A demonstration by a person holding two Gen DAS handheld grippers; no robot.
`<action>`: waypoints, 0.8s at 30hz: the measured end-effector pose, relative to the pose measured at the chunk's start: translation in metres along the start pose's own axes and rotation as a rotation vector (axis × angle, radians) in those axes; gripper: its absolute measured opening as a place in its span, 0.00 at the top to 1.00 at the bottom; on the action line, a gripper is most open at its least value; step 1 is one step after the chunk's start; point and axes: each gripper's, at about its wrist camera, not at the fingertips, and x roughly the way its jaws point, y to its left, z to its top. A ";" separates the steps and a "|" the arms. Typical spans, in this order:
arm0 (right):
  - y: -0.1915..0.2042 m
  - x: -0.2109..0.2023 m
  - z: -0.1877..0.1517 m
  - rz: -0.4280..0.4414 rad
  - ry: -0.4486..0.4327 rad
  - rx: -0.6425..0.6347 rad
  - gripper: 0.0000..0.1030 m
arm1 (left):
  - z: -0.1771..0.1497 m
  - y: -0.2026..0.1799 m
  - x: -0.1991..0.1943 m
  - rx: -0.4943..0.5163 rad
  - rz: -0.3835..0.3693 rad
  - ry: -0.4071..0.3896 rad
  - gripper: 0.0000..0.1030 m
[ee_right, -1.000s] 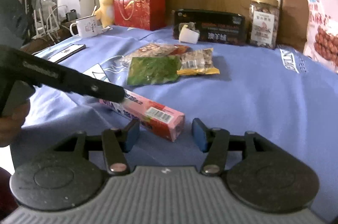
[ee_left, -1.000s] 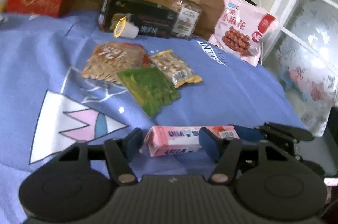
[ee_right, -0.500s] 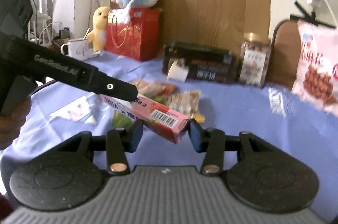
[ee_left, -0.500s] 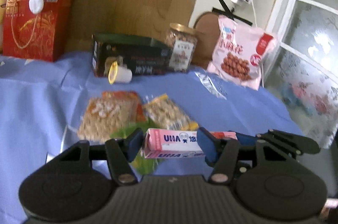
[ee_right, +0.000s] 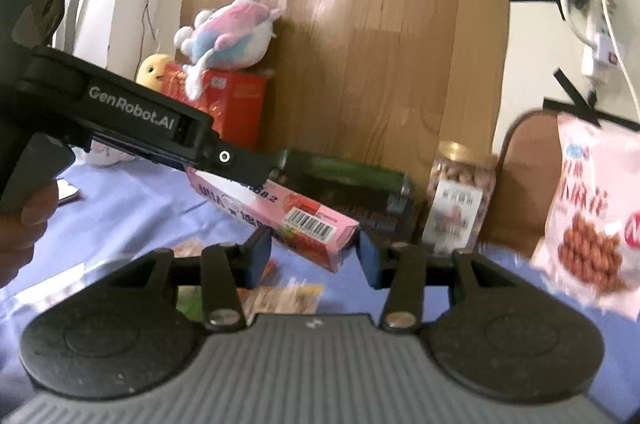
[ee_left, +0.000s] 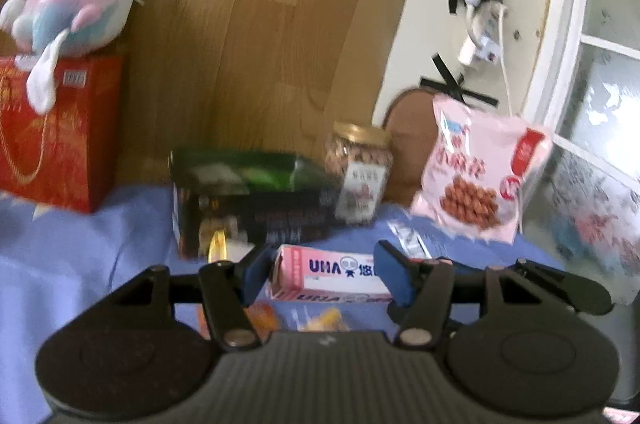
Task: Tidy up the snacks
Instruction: 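Lift the pink candy stick with the left gripper over the green tin, then lower the candy stick into the tin and open the left gripper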
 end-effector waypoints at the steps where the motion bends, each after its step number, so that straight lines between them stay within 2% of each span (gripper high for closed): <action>1: -0.003 0.008 0.005 -0.002 -0.009 -0.009 0.52 | 0.007 0.003 0.006 -0.002 0.002 -0.007 0.44; 10: -0.027 0.077 0.032 0.001 -0.039 -0.023 0.52 | 0.058 0.028 0.062 -0.004 0.054 -0.034 0.44; 16: -0.033 0.111 0.035 -0.008 -0.043 -0.029 0.52 | 0.067 0.042 0.090 -0.019 0.084 -0.058 0.44; 24: -0.046 0.147 0.037 -0.017 -0.005 -0.005 0.51 | 0.072 0.053 0.123 0.019 0.117 -0.063 0.44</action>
